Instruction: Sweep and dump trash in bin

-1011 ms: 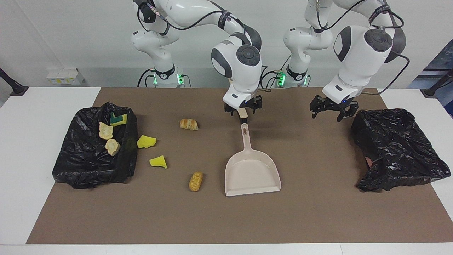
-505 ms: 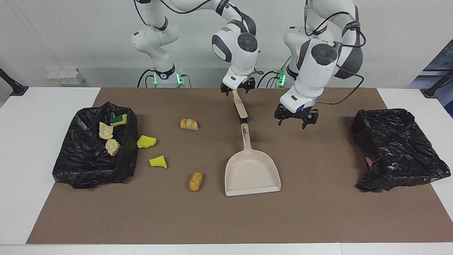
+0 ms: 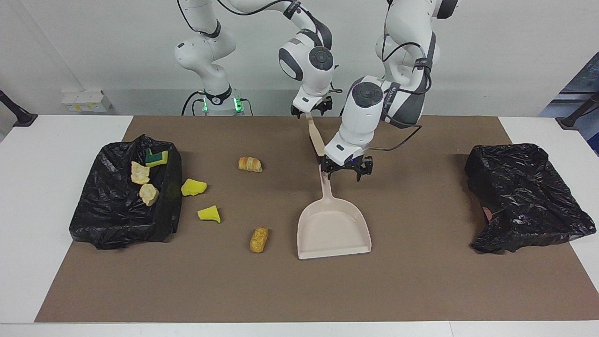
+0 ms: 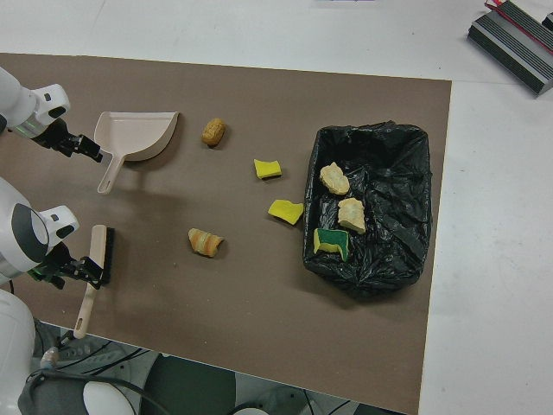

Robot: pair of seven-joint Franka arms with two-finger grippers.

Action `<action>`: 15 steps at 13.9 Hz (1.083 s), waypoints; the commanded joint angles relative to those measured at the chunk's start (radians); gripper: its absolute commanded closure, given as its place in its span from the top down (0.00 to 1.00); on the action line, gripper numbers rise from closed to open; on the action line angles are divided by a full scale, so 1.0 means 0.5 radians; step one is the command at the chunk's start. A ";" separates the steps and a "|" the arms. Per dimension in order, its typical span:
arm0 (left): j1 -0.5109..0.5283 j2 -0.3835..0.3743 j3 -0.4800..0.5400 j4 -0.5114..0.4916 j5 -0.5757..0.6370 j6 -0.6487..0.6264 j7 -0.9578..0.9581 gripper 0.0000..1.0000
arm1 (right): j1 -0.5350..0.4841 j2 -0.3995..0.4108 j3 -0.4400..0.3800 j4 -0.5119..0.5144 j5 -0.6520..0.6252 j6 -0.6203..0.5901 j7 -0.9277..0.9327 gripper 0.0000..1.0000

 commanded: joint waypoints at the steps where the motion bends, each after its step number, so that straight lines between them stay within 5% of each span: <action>1: -0.093 0.091 0.030 0.031 0.003 0.087 -0.147 1.00 | 0.011 -0.083 -0.004 -0.205 0.062 0.168 -0.046 1.00; 4: -0.146 0.165 0.030 0.028 0.003 0.133 -0.249 0.93 | 0.058 -0.099 -0.004 -0.304 0.062 0.242 -0.042 1.00; 5: -0.140 0.165 0.030 0.037 0.012 0.112 -0.246 0.78 | 0.064 -0.117 -0.004 -0.316 0.062 0.242 -0.030 1.00; 7: -0.139 0.165 0.033 0.016 0.021 0.124 -0.249 0.19 | 0.067 -0.120 -0.004 -0.325 0.062 0.242 -0.015 1.00; 8: -0.142 0.165 0.033 0.013 0.021 0.127 -0.246 0.00 | 0.070 -0.123 -0.004 -0.328 0.062 0.242 -0.015 1.00; 14: -0.005 0.067 0.076 0.031 0.079 0.069 0.100 0.00 | 0.119 -0.151 -0.004 -0.356 0.142 0.251 -0.021 1.00; 15: 0.035 0.039 0.095 0.040 0.089 0.045 0.259 0.00 | 0.128 -0.154 -0.004 -0.362 0.142 0.251 -0.042 0.88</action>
